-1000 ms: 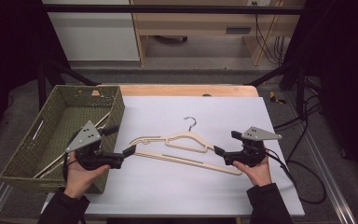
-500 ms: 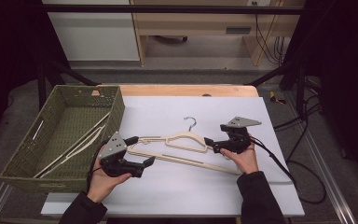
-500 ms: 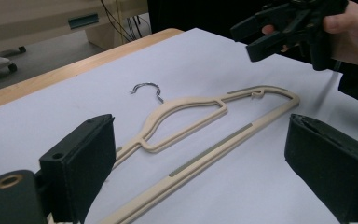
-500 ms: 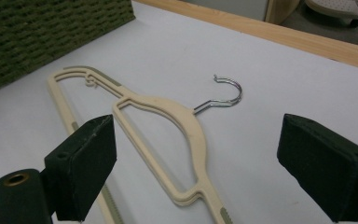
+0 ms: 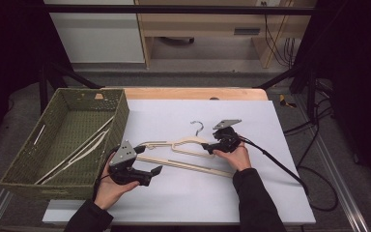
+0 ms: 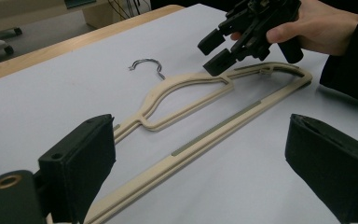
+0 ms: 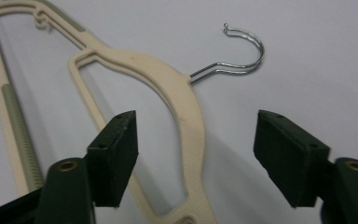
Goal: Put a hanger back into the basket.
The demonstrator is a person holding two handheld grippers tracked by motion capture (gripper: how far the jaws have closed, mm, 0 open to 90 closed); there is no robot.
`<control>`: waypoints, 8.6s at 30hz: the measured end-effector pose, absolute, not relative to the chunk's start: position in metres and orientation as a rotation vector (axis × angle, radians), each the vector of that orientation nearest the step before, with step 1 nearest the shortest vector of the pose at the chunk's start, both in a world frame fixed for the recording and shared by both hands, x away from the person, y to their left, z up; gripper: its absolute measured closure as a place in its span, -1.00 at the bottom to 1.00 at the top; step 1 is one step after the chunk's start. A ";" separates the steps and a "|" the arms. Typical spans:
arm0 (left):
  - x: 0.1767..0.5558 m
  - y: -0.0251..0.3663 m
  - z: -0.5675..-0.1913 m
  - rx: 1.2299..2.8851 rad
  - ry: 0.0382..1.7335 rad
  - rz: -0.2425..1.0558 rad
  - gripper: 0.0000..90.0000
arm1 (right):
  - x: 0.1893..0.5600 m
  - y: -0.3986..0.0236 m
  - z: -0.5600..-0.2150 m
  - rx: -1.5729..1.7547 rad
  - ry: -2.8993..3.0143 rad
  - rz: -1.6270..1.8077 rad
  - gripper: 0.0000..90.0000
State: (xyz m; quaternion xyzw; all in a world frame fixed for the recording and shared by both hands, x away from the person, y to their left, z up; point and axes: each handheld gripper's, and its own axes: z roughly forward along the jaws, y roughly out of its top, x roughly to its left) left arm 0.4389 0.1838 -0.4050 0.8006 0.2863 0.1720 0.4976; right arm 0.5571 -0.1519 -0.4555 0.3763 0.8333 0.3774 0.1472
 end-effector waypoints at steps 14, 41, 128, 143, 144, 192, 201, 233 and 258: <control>0.442 0.181 -0.410 1.952 0.703 0.406 -0.81 | 0.568 -0.145 -0.472 1.019 2.529 0.950 0.46; 0.505 0.123 -0.420 2.079 0.735 0.419 -0.72 | 0.556 -0.152 -0.447 1.010 2.505 1.022 0.71; 0.454 0.124 -0.377 2.213 0.301 0.151 0.36 | 0.457 -0.144 -0.370 0.379 2.811 1.449 0.93; 0.441 0.121 -0.368 2.225 0.337 0.153 0.86 | 0.460 -0.143 -0.369 0.444 2.677 1.422 0.57; 0.440 0.120 -0.368 2.222 0.339 0.159 0.89 | 0.460 -0.144 -0.369 0.445 2.651 1.413 0.49; 0.465 0.333 -0.259 1.989 0.696 0.707 0.90 | 0.437 -0.243 -0.394 0.999 2.136 1.415 -0.82; 0.469 0.380 -0.276 1.991 0.808 0.735 0.90 | 0.437 -0.243 -0.395 1.004 2.139 1.407 -0.82; 0.485 0.409 -0.384 2.171 0.952 0.792 0.89 | 0.438 -0.241 -0.396 0.995 2.154 1.402 -0.83; 0.477 0.391 -0.381 2.204 0.941 0.557 0.03 | 0.437 -0.237 -0.398 0.998 2.164 1.404 -0.83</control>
